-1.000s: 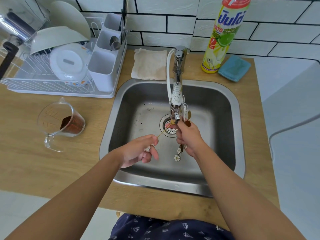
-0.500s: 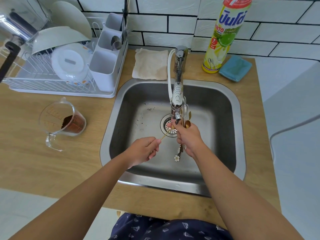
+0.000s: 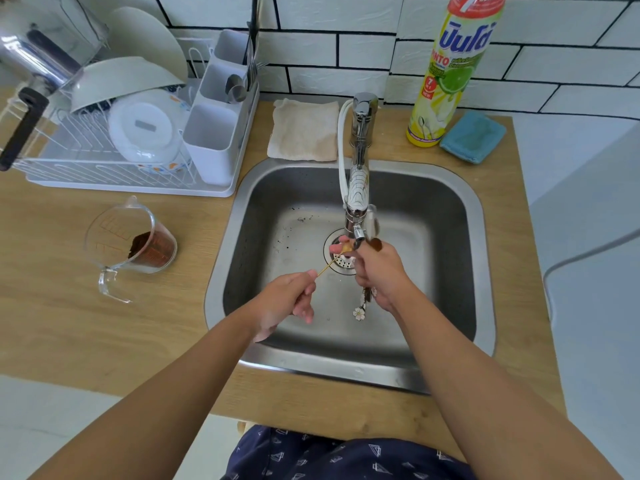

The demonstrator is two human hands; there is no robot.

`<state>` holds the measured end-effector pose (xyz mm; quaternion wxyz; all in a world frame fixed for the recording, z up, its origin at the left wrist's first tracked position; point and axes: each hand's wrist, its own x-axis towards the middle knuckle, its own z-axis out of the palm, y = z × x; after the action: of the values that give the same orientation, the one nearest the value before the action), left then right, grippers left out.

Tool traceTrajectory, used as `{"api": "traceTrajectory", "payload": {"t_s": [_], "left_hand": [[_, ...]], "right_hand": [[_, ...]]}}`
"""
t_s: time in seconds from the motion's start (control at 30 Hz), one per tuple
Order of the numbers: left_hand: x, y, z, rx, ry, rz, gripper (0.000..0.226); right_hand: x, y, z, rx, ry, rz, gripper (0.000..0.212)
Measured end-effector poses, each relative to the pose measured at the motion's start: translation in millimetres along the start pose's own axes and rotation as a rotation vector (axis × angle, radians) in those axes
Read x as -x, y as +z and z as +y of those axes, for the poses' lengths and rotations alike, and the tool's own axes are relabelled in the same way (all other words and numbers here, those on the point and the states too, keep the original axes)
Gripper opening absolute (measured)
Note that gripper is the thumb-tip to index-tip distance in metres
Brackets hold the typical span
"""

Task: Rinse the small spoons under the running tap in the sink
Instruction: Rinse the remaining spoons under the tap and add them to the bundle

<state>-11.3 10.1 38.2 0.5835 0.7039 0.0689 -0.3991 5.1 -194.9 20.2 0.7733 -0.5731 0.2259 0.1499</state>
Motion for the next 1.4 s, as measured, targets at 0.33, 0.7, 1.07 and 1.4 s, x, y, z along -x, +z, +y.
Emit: {"api": "traceTrajectory", "payload": {"t_s": [0.33,0.7,1.07,1.4], "left_hand": [[4.5,5.8,-0.4,0.464,-0.171,-0.197,0.038],[7.6,1.3,7.7,0.029,-0.060,-0.191,0.039],[-24.3,24.8,30.6,0.067,0.033,-0.097,0.025],[-58.8,65.9,60.4,0.121,0.097,0.233,0.031]], "right_hand": [[4.7,-3.4,3.7,0.021,-0.079,0.065,0.020],[9.7,0.9,3.2,0.154,-0.045,0.074,0.021],[10.5,-7.5,2.7,-0.012,-0.028,0.060,0.021],[5.6,-27.9,-17.2,-0.101,-0.109,0.249,0.030]]}}
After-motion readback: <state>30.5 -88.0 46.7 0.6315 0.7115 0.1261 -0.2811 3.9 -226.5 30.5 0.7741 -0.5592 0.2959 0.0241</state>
